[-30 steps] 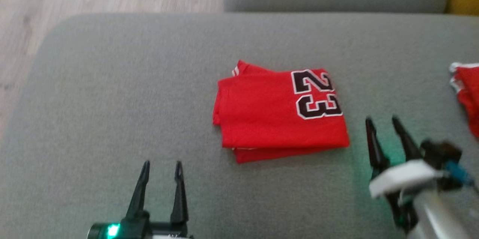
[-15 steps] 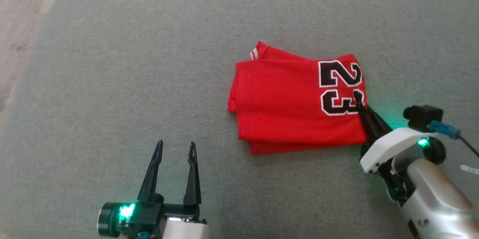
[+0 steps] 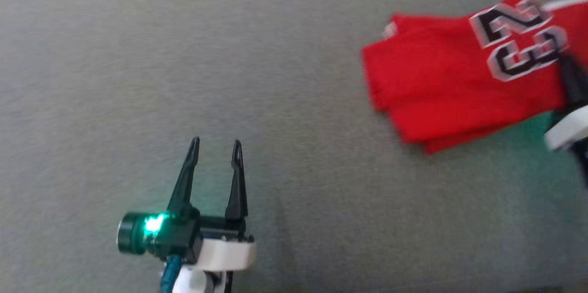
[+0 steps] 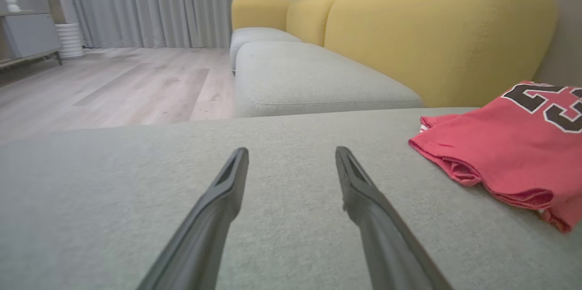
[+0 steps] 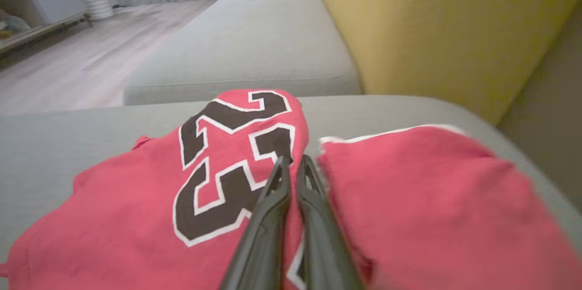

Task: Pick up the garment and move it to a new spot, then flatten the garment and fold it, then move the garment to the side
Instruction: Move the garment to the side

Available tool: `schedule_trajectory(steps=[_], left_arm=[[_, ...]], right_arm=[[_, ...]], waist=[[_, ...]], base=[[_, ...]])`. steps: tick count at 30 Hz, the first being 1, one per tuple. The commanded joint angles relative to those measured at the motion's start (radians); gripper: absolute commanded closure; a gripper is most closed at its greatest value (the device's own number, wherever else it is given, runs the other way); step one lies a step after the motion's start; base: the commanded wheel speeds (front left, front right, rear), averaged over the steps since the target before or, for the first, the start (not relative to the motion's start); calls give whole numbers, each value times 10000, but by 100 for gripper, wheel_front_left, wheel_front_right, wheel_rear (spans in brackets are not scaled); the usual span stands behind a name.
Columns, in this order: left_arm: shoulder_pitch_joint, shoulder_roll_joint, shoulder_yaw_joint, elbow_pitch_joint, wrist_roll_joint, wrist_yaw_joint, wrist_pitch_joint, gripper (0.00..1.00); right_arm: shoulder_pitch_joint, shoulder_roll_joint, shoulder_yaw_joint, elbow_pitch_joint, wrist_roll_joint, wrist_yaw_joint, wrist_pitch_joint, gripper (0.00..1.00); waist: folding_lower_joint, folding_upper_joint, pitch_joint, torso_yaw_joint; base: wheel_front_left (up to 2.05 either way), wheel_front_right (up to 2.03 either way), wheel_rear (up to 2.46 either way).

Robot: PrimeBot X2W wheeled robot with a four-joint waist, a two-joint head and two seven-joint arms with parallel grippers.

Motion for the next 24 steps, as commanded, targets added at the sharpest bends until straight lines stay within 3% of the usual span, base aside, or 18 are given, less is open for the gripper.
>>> schedule_trajectory(steps=[1,10,11,12,13,17,24], left_arm=[[-282,-61,308,-290,79,-33,-80,0],[-893,-61,296,-186,247,-185,-80,0],[-923,-61,288,-184,237,-202,-80,0],[-942,-61,287,-180,218,-222,-80,0],[-953,-61,290,-178,190,-239,-80,0],[-867,-61,286,-184,-96,-314,-80,0],[-353,-61,281,-405,-828,-632,-80,0]], right_arm=[[-214,-429,-46,-281,-97,-7,-133,100],[-981,-1923,-1194,173,-379,-7,-160,100],[-1029,-2009,-1353,277,-459,-7,-151,79],[-1072,-2053,-1538,377,-551,-7,-164,7],[-1111,-2063,-1741,460,-683,-7,-217,0],[-871,-1595,-2051,585,-1473,-7,-325,0],[532,423,-1735,237,-2209,-7,-458,0]], waist=[[-1,0,554,-602],[-1,0,1274,-933],[-1,0,1299,-905],[-1,0,1304,-867],[-1,0,1281,-821],[-1,0,858,-560],[-1,0,-413,114]], base=[[0,0,0],[0,0,0],[0,0,0],[0,0,0],[0,0,0],[0,0,0],[0,0,0]])
